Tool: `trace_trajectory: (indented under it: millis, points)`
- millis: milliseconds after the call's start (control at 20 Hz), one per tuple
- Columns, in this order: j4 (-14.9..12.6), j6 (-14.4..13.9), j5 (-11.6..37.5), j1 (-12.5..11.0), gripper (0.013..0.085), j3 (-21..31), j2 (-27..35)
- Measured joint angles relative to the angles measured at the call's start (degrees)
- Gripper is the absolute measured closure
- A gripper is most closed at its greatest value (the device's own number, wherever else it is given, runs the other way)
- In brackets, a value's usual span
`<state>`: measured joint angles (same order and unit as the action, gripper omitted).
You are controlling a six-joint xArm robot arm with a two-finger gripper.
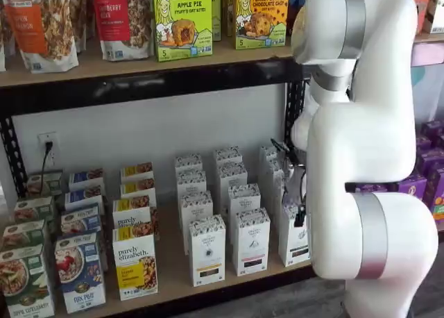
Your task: Pick up the white box with a green strip in the middle, on the bottom shelf, the sixth box from the left
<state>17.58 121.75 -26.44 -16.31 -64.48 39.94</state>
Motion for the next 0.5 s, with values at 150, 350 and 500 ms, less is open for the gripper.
trace_trajectory:
  millis: [150, 350, 500]
  points:
    - [-3.6, -3.8, -0.8, 0.5, 0.0130, -0.4, -0.8]
    - [-3.8, -4.9, -1.7, 1.2, 0.0130, -1.0, -1.7]
    - [-4.1, -5.4, 0.4, 1.5, 0.0130, -0.6, -1.8]
